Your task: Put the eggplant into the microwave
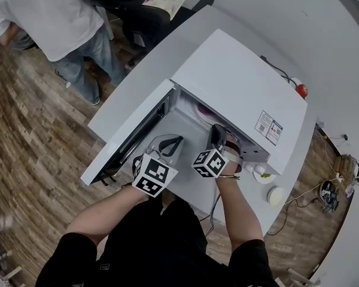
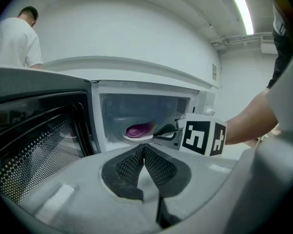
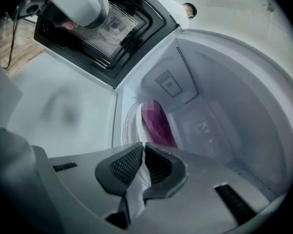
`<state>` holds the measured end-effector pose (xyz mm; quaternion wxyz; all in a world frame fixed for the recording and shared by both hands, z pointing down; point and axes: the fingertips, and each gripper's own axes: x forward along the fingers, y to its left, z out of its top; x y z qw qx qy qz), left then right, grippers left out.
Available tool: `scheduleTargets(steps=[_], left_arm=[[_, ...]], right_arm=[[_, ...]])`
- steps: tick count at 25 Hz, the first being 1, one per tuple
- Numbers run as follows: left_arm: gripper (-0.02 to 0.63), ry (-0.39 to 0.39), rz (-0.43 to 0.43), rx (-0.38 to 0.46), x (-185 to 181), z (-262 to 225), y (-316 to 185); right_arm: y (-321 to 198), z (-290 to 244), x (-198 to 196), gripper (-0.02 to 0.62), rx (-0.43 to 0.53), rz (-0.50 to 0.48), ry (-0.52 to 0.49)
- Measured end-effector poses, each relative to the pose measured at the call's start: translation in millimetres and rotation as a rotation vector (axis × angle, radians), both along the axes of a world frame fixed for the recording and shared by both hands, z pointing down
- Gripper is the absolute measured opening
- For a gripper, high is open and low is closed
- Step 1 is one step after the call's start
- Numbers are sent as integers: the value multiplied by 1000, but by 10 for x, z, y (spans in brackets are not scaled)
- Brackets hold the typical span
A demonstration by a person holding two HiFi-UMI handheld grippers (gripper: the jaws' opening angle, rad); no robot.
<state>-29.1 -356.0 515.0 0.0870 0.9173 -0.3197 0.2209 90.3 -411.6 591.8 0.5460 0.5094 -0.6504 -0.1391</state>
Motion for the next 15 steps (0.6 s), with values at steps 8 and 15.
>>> scheduleTargets(steps=[8, 15], left_arm=[[8, 13, -13, 11, -97, -40, 18], [8, 67, -18, 2, -268, -331, 197]], right_arm=[[-94, -5, 6, 31, 7, 30, -27], [208, -334, -156, 31, 6, 55, -145]])
